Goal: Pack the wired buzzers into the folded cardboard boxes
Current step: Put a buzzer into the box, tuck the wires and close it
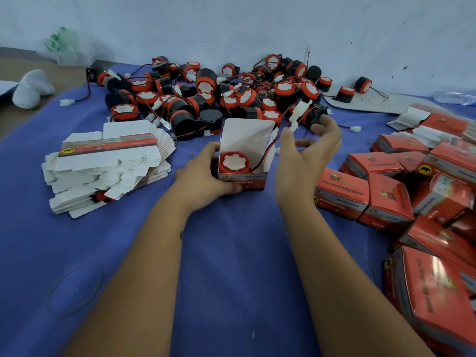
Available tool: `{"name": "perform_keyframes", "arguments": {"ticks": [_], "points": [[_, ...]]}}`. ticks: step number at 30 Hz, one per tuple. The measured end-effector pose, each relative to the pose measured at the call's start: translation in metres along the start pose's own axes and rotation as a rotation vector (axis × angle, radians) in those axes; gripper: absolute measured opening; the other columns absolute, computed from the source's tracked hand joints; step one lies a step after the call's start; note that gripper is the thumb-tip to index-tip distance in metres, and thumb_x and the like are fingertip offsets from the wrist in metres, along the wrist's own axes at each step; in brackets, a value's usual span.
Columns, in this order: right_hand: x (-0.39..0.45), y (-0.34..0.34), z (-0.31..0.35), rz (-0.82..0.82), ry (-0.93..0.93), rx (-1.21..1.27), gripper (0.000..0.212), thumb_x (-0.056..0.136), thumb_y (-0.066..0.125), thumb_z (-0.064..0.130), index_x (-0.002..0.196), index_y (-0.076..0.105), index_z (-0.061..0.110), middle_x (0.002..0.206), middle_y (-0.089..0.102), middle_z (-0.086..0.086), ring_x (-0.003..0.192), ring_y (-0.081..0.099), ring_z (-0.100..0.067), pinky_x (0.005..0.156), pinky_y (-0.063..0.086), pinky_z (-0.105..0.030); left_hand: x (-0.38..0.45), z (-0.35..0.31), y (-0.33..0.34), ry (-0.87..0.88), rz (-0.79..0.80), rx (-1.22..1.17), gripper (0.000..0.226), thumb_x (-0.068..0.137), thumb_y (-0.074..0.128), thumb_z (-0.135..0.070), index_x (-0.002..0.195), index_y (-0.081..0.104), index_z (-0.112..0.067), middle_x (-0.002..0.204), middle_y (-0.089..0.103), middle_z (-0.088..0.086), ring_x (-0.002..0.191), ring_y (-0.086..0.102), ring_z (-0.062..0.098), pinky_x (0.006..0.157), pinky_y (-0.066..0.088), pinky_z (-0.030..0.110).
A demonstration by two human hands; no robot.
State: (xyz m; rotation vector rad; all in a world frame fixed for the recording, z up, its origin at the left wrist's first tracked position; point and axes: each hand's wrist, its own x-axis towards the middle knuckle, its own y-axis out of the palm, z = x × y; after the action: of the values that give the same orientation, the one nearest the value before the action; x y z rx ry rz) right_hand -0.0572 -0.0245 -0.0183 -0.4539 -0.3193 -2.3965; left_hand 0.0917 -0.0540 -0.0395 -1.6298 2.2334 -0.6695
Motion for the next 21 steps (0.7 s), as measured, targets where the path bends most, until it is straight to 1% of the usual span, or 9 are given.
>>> {"name": "perform_keyframes", "arguments": {"ticks": [3,6,8,9,11,13,15,18,21], "points": [[0.012,-0.009,0.003,0.180,0.096,0.022,0.018,0.095,0.060,0.017,0.112,0.059,0.024,0.097,0.061,0.011,0.077,0.056,0.007,0.071,0.046,-0.010,0.001,-0.001,0.000,-0.016,0.015,-0.003,0.075,0.053,0.076,-0.044,0.118,0.038,-0.049,0.125,0.060,-0.015,0.127,0.049,0.019,0.112,0.033,0.048],[0.010,-0.012,0.005,0.309,0.067,-0.007,0.022,0.092,0.058,0.006,0.084,0.067,0.024,0.087,0.067,-0.003,0.070,0.054,-0.005,0.066,0.047,-0.016,0.003,0.002,0.001,-0.002,0.022,0.003,0.082,0.054,0.075,-0.045,0.127,0.038,-0.042,0.129,0.060,-0.010,0.130,0.048,0.022,0.112,0.034,0.049],[0.006,-0.012,0.008,0.384,0.057,0.051,0.025,0.089,0.049,-0.002,0.072,0.065,0.005,0.083,0.067,-0.011,0.065,0.046,-0.008,0.061,0.040,-0.018,0.004,0.003,0.005,0.000,0.020,0.038,0.092,0.055,0.070,-0.048,0.138,0.033,-0.037,0.133,0.057,-0.005,0.134,0.044,0.026,0.112,0.033,0.050],[0.006,-0.010,0.009,0.414,0.064,0.077,0.024,0.088,0.045,-0.003,0.071,0.062,-0.007,0.077,0.067,-0.006,0.063,0.045,-0.007,0.061,0.038,-0.017,0.004,0.001,0.006,-0.006,0.016,0.056,0.091,0.056,0.066,-0.050,0.140,0.031,-0.039,0.135,0.055,-0.003,0.136,0.041,0.028,0.113,0.032,0.050],[0.008,-0.008,0.013,0.433,0.117,0.079,0.032,0.090,0.041,-0.001,0.072,0.065,-0.010,0.063,0.065,0.008,0.059,0.045,-0.003,0.059,0.038,-0.011,0.004,-0.003,0.006,-0.063,-0.002,-0.055,0.070,0.059,0.056,-0.053,0.126,0.038,-0.052,0.140,0.050,0.000,0.140,0.035,0.030,0.114,0.028,0.050],[0.009,-0.007,0.015,0.436,0.142,0.061,0.043,0.098,0.039,0.008,0.069,0.069,0.008,0.061,0.066,0.004,0.059,0.049,-0.003,0.059,0.038,-0.006,0.005,-0.006,0.004,-0.118,-0.054,-0.190,0.046,0.061,0.048,-0.056,0.107,0.043,-0.057,0.138,0.051,0.001,0.136,0.038,0.030,0.114,0.029,0.050],[0.004,-0.009,0.017,0.455,0.091,0.093,0.046,0.103,0.040,0.020,0.071,0.069,0.005,0.070,0.068,-0.010,0.067,0.056,-0.012,0.065,0.041,-0.011,0.005,-0.007,0.011,-0.121,-0.139,-0.186,0.043,0.073,0.043,-0.065,0.113,0.048,-0.050,0.132,0.056,0.000,0.130,0.044,0.027,0.111,0.031,0.049],[-0.003,-0.008,0.015,0.499,0.004,0.025,0.038,0.096,0.053,0.025,0.071,0.070,0.002,0.074,0.066,-0.019,0.081,0.060,-0.032,0.073,0.049,-0.040,0.004,-0.007,0.023,-0.084,-0.280,-0.016,0.043,0.090,0.049,-0.058,0.126,0.050,-0.035,0.125,0.062,-0.003,0.128,0.047,0.027,0.110,0.032,0.048],[-0.005,-0.001,0.013,0.501,-0.031,-0.066,0.020,0.091,0.061,0.021,0.076,0.073,0.026,0.080,0.071,0.004,0.094,0.063,-0.025,0.083,0.054,-0.042,0.005,-0.010,0.022,-0.073,-0.208,-0.164,0.053,0.075,0.052,-0.058,0.124,0.053,-0.036,0.124,0.064,-0.006,0.132,0.047,0.025,0.112,0.033,0.049]]}}
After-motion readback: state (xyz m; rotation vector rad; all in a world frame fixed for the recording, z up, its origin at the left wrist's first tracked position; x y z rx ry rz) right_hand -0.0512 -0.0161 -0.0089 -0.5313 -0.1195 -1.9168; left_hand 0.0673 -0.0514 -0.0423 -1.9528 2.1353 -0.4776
